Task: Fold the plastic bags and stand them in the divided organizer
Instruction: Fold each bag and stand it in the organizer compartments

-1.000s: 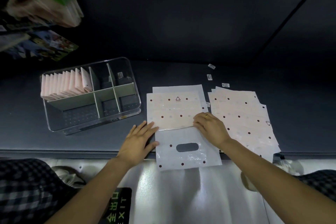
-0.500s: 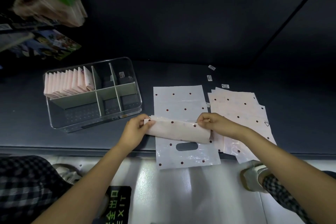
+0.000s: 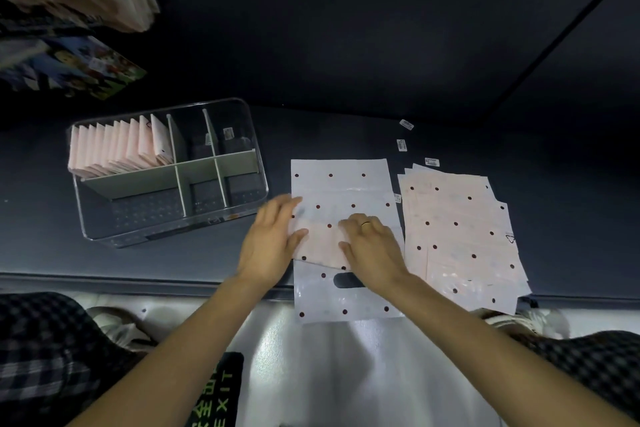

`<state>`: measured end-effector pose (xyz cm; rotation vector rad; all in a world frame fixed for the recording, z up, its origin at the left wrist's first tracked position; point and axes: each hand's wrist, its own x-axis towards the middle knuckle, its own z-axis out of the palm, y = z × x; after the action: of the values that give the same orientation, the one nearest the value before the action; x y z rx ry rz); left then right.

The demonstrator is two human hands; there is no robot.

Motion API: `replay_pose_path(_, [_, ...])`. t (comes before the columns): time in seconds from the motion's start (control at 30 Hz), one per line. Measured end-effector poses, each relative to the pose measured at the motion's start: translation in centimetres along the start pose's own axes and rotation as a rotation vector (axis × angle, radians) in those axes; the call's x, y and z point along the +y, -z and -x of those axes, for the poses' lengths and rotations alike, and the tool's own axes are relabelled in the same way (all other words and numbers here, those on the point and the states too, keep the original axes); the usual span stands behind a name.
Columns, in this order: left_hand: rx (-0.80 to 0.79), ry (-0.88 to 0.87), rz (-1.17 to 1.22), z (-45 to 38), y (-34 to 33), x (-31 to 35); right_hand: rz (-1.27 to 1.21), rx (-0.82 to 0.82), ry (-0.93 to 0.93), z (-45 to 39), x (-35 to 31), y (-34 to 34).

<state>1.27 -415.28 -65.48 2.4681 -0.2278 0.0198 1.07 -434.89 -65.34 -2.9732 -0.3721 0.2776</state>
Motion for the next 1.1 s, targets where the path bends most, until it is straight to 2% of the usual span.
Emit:
replay_pose_path(0.07, [-0.050, -0.129, -0.117, 0.8, -0.6, 0.4, -0.068, 0.006, 0.094, 0.2, -0.7, -0.9])
replay_pose_path(0.13, [-0.201, -0.216, -0.225, 1.9, -1.8, 0.6, -0.070, -0.029, 0.162, 0.6, -1.3, -2.0])
replay_pose_path(0.23, [-0.385, -0.195, -0.415, 3.1, -3.2, -0.5, -0.007, -0.089, 0.143, 1.0, -1.0, -3.7])
replay_pose_path(0.33, [-0.448, -0.192, -0.502, 3.6, -3.0, -1.9, 0.078, -0.127, 0.096, 1.8, 0.4, -4.7])
replay_pose_path(0.53, [-0.483, -0.161, -0.510, 4.3, -2.2, -2.9, 0.073, -0.171, 0.041, 3.7, 3.3, -4.1])
replay_pose_path(0.63, [-0.454, -0.127, -0.464, 4.4, -2.3, -2.8, -0.021, -0.167, 0.000, 3.1, 3.4, -2.9])
replay_pose_path(0.73, [-0.390, -0.042, -0.294, 4.4, -2.3, -2.3, -0.180, -0.033, -0.025, 0.9, 2.3, -1.2])
replay_pose_path(0.8, [-0.327, 0.037, -0.184, 4.7, -2.0, -1.7, -0.268, -0.052, -0.026, -1.0, 1.2, -0.4])
replay_pose_path(0.93, [0.045, 0.149, -0.074, 5.8, -1.2, -0.5, -0.360, -0.108, -0.054, -3.7, -0.6, 0.0])
replay_pose_path(0.97, [0.085, 0.202, -0.041, 6.1, -1.2, -0.1, -0.392, -0.105, -0.068, -4.0, -0.9, -0.1])
replay_pose_path(1.03, [0.065, 0.383, 0.094, 6.4, -1.6, 1.0, -0.423, -0.107, -0.095, -4.4, -1.2, -0.2])
replay_pose_path(1.1, [0.079, 0.649, 0.445, 6.2, -2.4, 2.5, -0.420, -0.111, -0.109, -4.5, -1.4, -0.4])
